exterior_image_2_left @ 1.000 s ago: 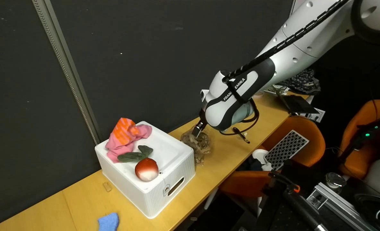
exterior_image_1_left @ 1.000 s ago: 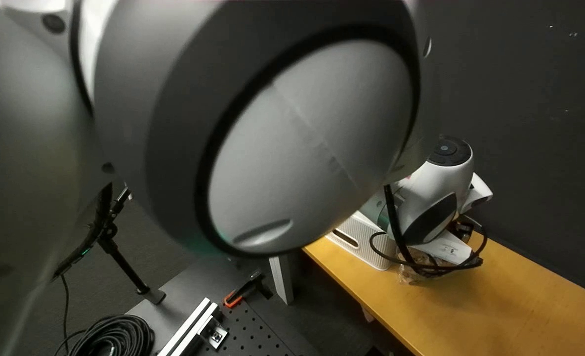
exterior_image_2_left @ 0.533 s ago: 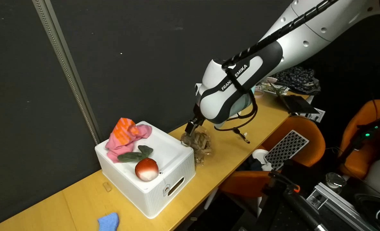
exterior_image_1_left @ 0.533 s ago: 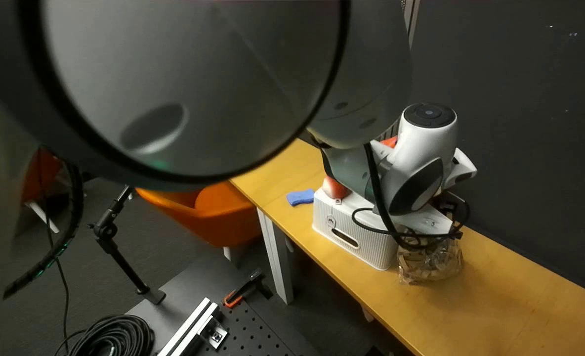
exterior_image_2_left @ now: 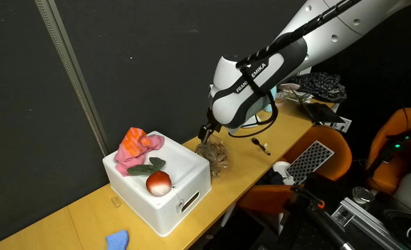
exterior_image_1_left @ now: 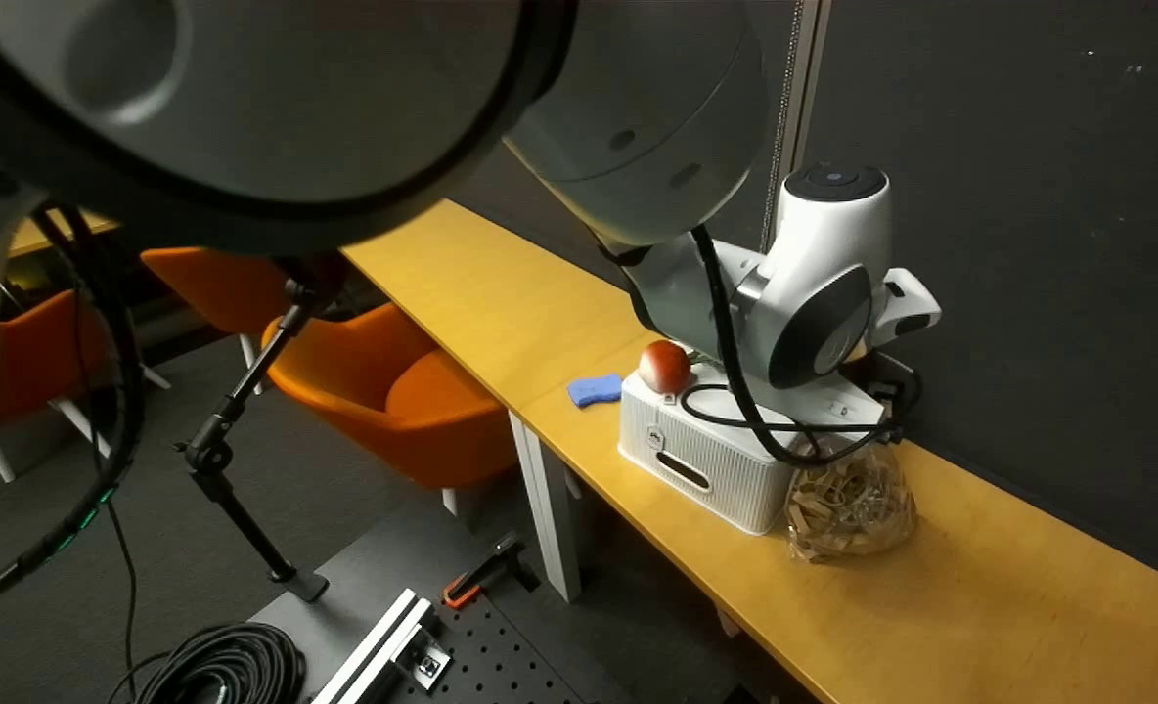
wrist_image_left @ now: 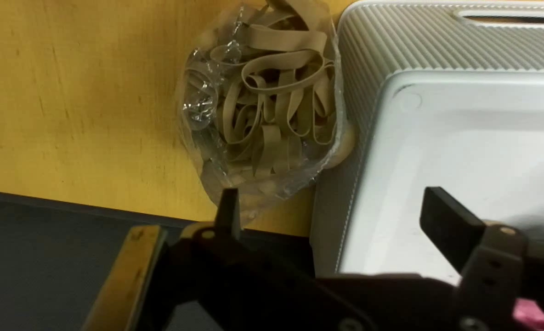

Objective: Pick up the rubber band from the table and put it in the clear rubber band bag

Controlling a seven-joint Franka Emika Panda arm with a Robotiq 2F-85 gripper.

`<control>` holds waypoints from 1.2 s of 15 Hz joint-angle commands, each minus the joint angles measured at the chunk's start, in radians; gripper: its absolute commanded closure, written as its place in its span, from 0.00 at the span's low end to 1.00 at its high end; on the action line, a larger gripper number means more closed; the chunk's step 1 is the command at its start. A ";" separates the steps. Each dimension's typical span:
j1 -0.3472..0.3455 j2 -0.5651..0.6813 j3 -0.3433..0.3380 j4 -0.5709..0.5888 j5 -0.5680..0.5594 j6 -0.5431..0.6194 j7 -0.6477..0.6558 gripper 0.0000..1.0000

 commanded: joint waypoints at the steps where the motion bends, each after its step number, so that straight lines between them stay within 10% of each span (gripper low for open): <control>1: 0.006 0.053 0.000 0.065 -0.019 0.005 0.003 0.00; 10: 0.194 0.106 -0.090 0.252 -0.086 -0.126 0.176 0.00; 18: 0.186 0.168 -0.087 0.680 -0.060 -0.742 0.324 0.00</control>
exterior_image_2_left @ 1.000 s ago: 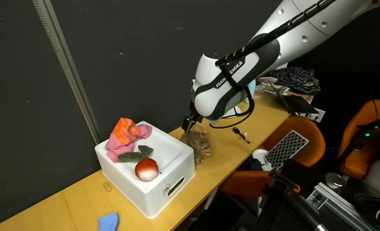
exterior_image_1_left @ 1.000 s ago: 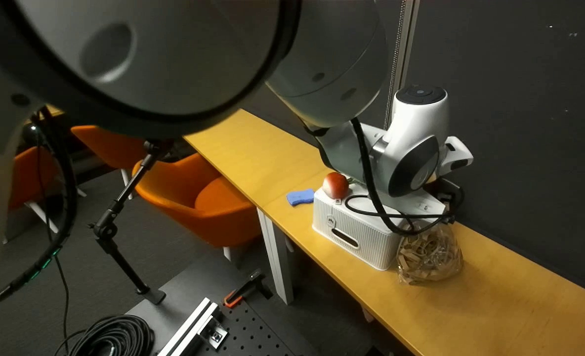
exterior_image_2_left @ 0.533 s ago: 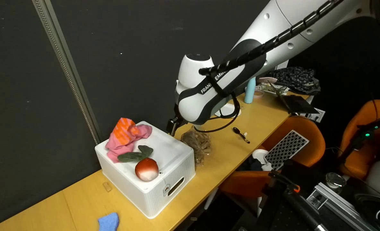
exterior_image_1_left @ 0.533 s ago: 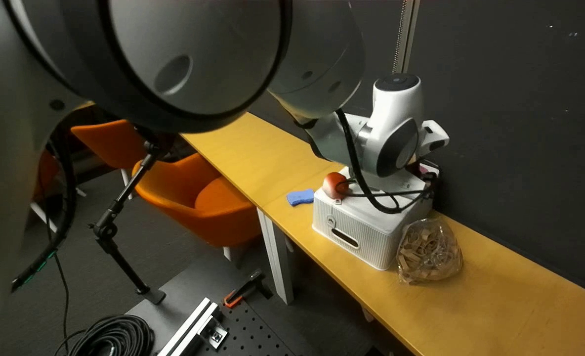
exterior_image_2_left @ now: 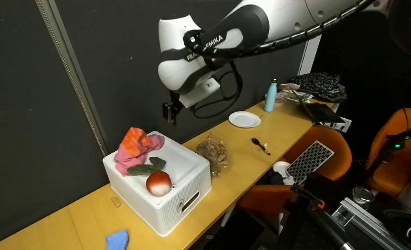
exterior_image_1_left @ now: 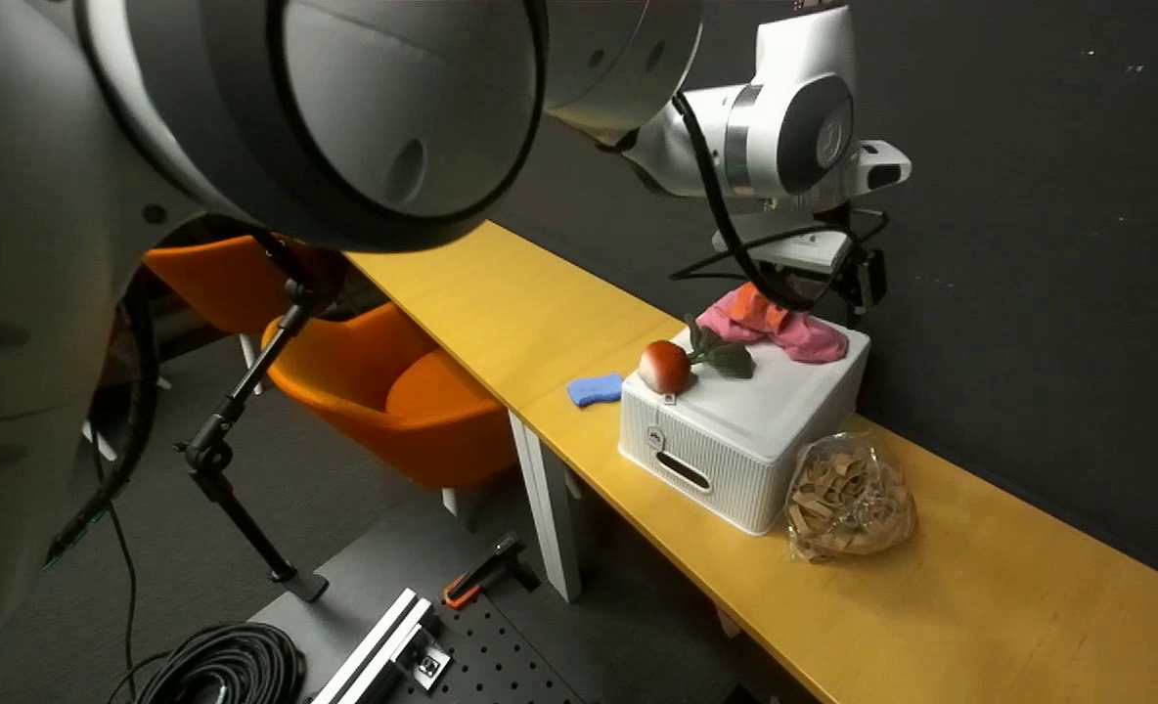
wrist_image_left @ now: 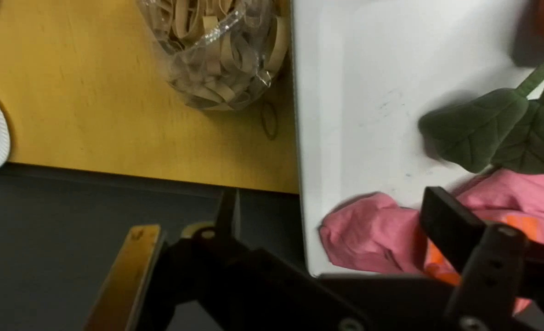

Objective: Pick up the rubber band from the table and put it in the clear rubber band bag

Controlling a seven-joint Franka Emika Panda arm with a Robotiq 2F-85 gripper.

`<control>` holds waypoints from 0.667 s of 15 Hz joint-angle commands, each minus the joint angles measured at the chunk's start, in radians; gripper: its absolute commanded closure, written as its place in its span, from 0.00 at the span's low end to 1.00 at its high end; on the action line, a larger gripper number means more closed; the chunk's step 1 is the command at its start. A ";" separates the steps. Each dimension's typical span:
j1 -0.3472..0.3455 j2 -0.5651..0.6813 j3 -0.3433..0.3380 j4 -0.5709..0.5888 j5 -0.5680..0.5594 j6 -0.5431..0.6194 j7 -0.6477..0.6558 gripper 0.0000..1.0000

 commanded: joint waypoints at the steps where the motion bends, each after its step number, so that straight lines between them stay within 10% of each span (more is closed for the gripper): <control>1: -0.018 0.021 0.023 0.167 0.014 -0.274 0.068 0.00; 10: -0.015 0.090 0.128 0.616 0.147 -0.912 0.150 0.00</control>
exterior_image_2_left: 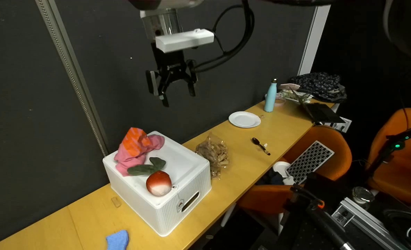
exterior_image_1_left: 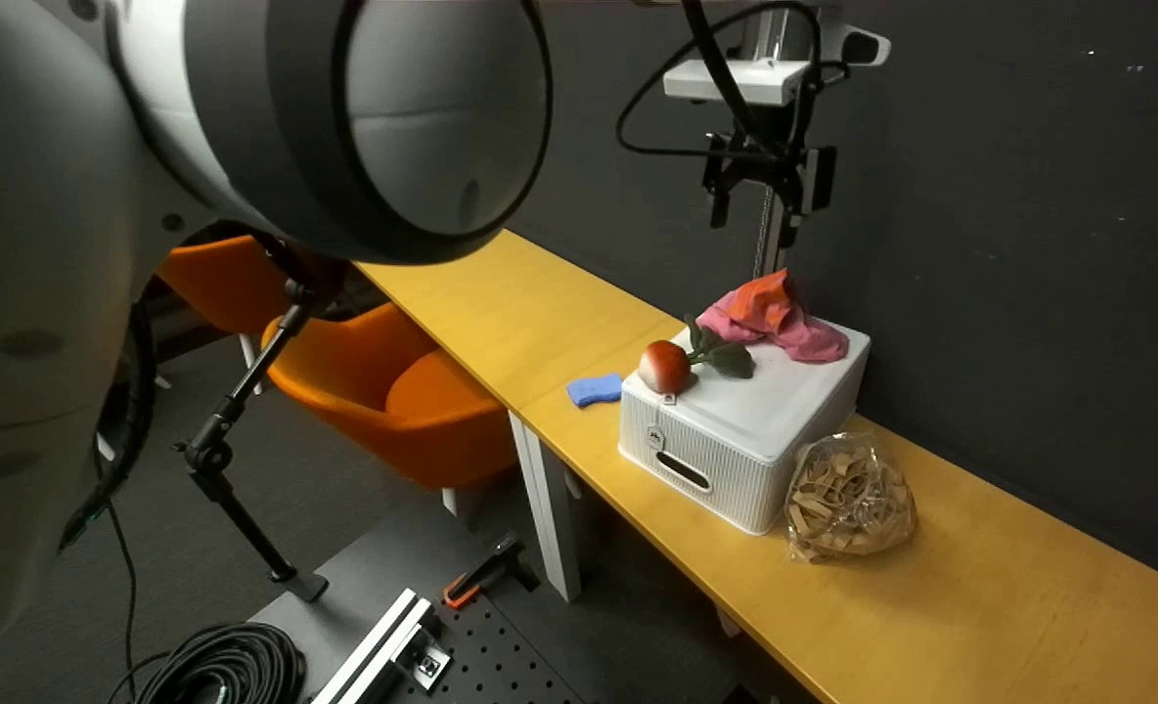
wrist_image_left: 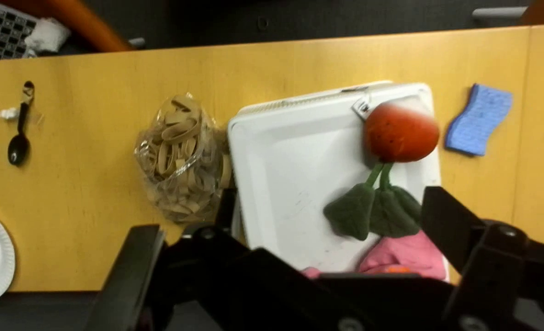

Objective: Pick up the rubber band from the table and put it in the clear rubber band bag

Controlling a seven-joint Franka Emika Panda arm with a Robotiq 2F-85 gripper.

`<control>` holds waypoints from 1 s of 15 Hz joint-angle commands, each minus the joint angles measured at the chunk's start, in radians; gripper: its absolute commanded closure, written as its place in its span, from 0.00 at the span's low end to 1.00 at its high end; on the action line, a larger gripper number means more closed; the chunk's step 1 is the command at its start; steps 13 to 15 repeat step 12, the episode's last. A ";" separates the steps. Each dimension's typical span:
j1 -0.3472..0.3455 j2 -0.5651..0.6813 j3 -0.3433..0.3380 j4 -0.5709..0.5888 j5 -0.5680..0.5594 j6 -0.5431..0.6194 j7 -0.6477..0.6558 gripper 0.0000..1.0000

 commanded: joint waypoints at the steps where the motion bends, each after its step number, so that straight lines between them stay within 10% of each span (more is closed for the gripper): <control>1: 0.007 0.094 0.028 0.244 0.063 -0.206 0.077 0.00; 5: 0.032 0.172 0.044 0.404 0.109 -0.284 0.188 0.00; 15: 0.035 0.124 0.035 0.301 0.082 -0.231 0.157 0.00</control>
